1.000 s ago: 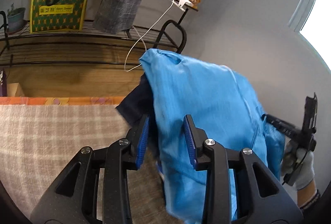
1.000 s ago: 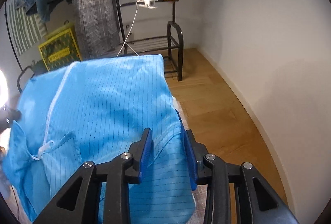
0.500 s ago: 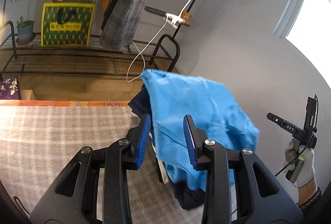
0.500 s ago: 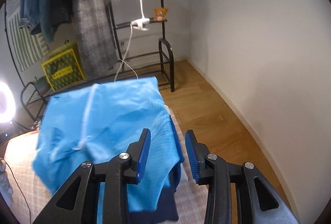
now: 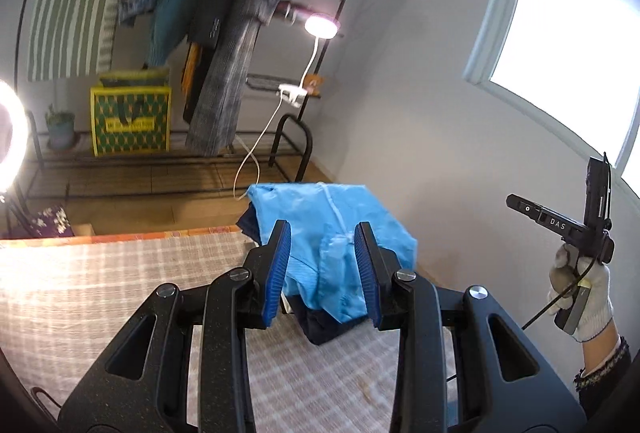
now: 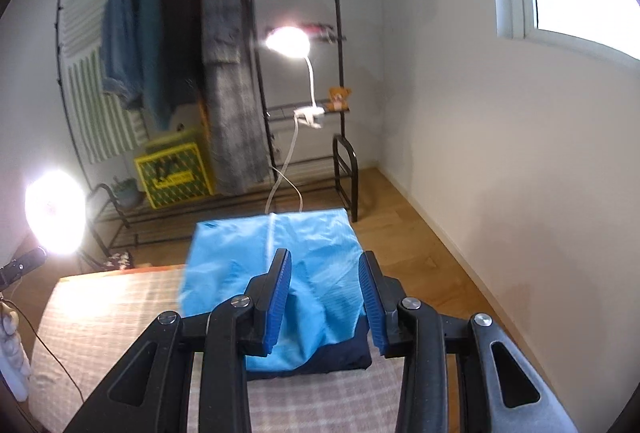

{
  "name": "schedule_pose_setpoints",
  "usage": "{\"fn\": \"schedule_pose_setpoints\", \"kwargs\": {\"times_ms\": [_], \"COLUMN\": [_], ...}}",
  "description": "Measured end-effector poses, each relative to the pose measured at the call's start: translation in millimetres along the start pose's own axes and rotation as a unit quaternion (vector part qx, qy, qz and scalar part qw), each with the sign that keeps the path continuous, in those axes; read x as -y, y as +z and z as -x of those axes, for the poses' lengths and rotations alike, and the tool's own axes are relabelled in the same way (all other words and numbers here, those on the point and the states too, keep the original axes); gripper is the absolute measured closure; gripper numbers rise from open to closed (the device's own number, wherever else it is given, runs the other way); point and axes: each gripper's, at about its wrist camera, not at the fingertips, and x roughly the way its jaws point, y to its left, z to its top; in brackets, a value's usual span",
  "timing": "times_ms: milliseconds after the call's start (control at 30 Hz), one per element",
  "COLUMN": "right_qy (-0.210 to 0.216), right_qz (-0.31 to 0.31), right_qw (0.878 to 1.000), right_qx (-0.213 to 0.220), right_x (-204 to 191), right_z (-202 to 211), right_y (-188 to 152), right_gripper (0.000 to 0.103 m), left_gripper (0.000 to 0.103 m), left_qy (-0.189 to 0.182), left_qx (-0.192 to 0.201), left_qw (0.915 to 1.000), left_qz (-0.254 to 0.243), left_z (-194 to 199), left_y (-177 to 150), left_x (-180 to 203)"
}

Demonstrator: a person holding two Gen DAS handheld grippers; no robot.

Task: Fold large clothes
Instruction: 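Lower the coat onto the dark clothes stack and open both tools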

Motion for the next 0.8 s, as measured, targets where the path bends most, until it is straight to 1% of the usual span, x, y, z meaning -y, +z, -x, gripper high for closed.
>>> {"fn": "schedule_pose_setpoints", "kwargs": {"times_ms": [100, 133, 267, 400, 500, 567, 600, 633, 700, 767, 800], "right_qy": [0.009, 0.012, 0.029, 0.038, 0.048, 0.053, 0.052, 0.050, 0.054, 0.054, 0.054], "right_qz": [0.001, 0.001, -0.005, -0.007, -0.013, -0.014, -0.012, -0.011, -0.008, -0.002, 0.005], "right_qw": [1.000, 1.000, 0.999, 0.999, 0.998, 0.998, 0.998, 0.998, 0.998, 0.998, 0.998], "right_qx": [0.014, 0.017, 0.026, 0.028, 0.029, 0.029, 0.029, 0.029, 0.032, 0.038, 0.040], "right_x": [-12, -15, -29, -42, -49, -56, -58, -61, -67, -72, -76], "right_z": [46, 55, 106, 152, 178, 196, 201, 209, 220, 232, 237], "right_y": [-2, -2, -14, -35, -52, -66, -71, -78, -89, -101, -107], "right_gripper": [0.067, 0.067, 0.067, 0.067, 0.067, 0.065, 0.064, 0.063, 0.059, 0.057, 0.056], "left_gripper": [0.070, 0.070, 0.070, 0.070, 0.069, 0.056, 0.048, 0.044, 0.044, 0.042, 0.039], "left_qy": [-0.003, -0.005, -0.004, -0.002, 0.014, 0.022, 0.029, 0.032, 0.035, 0.040, 0.043], "left_qx": [0.012, 0.015, 0.024, 0.023, 0.025, 0.022, 0.023, 0.025, 0.027, 0.029, 0.030], "left_qw": [0.9999, 0.9999, 0.9996, 0.9996, 0.9995, 0.9991, 0.9987, 0.9986, 0.9982, 0.9978, 0.9974], "left_qz": [-0.003, -0.006, -0.017, -0.014, -0.017, -0.028, -0.034, -0.035, -0.040, -0.044, -0.050], "left_z": [40, 55, 111, 157, 190, 204, 215, 223, 236, 245, 249], "left_y": [-1, -3, -15, -32, -50, -62, -71, -78, -91, -103, -109], "left_x": [15, 21, 37, 45, 50, 55, 59, 61, 65, 67, 69]}}
